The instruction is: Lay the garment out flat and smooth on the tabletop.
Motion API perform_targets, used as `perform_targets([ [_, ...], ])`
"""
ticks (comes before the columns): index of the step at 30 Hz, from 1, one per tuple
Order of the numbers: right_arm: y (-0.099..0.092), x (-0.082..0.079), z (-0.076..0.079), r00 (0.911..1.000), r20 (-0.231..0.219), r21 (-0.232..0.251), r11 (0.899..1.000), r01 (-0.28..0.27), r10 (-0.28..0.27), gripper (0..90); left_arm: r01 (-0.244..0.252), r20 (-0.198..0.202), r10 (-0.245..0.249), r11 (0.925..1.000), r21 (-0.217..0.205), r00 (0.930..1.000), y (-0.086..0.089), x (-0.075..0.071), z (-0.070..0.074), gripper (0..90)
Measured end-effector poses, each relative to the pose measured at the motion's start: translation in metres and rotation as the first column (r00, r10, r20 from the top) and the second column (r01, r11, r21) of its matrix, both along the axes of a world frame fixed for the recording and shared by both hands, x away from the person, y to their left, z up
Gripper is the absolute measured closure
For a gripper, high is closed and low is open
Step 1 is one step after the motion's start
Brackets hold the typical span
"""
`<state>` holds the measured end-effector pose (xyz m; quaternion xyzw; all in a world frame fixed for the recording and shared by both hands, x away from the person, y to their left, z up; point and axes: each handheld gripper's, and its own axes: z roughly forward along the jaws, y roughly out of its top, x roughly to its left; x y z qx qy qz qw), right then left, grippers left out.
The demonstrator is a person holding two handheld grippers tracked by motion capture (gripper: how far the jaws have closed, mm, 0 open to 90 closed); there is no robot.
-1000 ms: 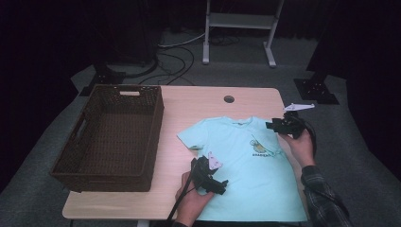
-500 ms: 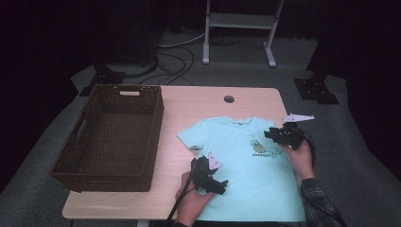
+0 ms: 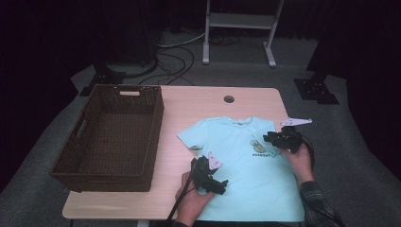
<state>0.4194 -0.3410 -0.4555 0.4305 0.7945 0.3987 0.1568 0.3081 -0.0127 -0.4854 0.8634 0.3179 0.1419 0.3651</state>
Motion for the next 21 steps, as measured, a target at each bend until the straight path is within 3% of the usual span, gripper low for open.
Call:
perform_targets([
  [21,0.012,0.002,-0.020,0.9994,-0.028,-0.057,0.998,-0.023,0.021,68.4,0.000,0.001,0.000,1.0000,-0.001,1.0000,0.000,0.000,0.000,1.3],
])
